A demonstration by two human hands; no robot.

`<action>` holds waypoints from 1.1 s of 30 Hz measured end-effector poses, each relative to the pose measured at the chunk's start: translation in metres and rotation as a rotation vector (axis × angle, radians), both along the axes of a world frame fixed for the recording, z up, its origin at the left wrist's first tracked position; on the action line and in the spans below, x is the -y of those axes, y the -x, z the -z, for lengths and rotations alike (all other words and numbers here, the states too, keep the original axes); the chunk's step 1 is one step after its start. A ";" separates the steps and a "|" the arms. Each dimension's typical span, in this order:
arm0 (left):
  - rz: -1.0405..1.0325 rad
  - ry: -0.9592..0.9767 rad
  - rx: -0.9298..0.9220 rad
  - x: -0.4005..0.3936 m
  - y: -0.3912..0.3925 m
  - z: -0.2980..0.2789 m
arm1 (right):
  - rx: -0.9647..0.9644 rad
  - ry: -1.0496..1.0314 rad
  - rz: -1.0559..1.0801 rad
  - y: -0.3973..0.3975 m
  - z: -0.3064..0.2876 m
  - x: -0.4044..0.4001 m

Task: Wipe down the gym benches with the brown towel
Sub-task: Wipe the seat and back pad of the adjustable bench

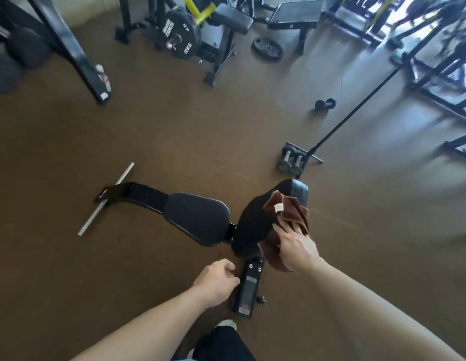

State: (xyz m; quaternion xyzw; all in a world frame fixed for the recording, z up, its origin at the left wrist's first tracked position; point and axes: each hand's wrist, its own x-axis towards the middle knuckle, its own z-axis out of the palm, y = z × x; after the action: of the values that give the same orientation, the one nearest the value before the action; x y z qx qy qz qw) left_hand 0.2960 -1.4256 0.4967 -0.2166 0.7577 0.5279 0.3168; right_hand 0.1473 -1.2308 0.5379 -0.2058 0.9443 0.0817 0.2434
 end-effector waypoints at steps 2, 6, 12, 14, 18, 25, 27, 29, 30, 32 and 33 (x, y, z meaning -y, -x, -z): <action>0.024 0.011 -0.014 0.001 0.005 -0.005 | 0.010 0.128 0.143 0.000 0.008 0.002; 0.061 0.047 -0.085 0.002 0.036 -0.014 | 0.005 0.223 0.277 0.016 0.023 0.006; 0.033 0.006 -0.131 -0.022 0.101 -0.016 | -0.058 0.222 0.231 0.060 0.033 0.005; 0.025 0.004 -0.116 -0.030 0.123 -0.011 | -0.092 0.241 0.234 0.076 0.035 0.008; -0.030 0.011 -0.034 -0.045 0.165 0.000 | -0.099 0.275 0.261 0.121 0.039 0.012; -0.239 -0.008 0.084 -0.063 0.209 0.010 | 0.232 0.294 0.349 0.236 0.029 0.019; -0.354 -0.016 0.090 -0.057 0.208 0.011 | 0.258 0.196 0.266 0.244 0.030 0.027; -0.506 -0.017 0.116 -0.044 0.200 0.011 | 0.213 0.087 0.104 0.240 0.033 0.040; -0.587 -0.022 0.134 -0.037 0.193 0.011 | 0.187 0.066 0.036 0.235 0.037 0.047; -0.747 -0.038 0.174 -0.018 0.174 0.011 | 0.182 0.085 -0.052 0.225 0.042 0.067; -0.823 -0.044 0.196 -0.009 0.162 0.013 | 0.208 0.105 -0.090 0.217 0.044 0.081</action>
State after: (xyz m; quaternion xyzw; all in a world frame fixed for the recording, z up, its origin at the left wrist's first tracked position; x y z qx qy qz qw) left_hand 0.1345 -1.4168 0.4839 -0.5435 0.5630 0.6031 0.1546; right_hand -0.0698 -1.3118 0.4936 -0.2678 0.9067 0.0213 0.3251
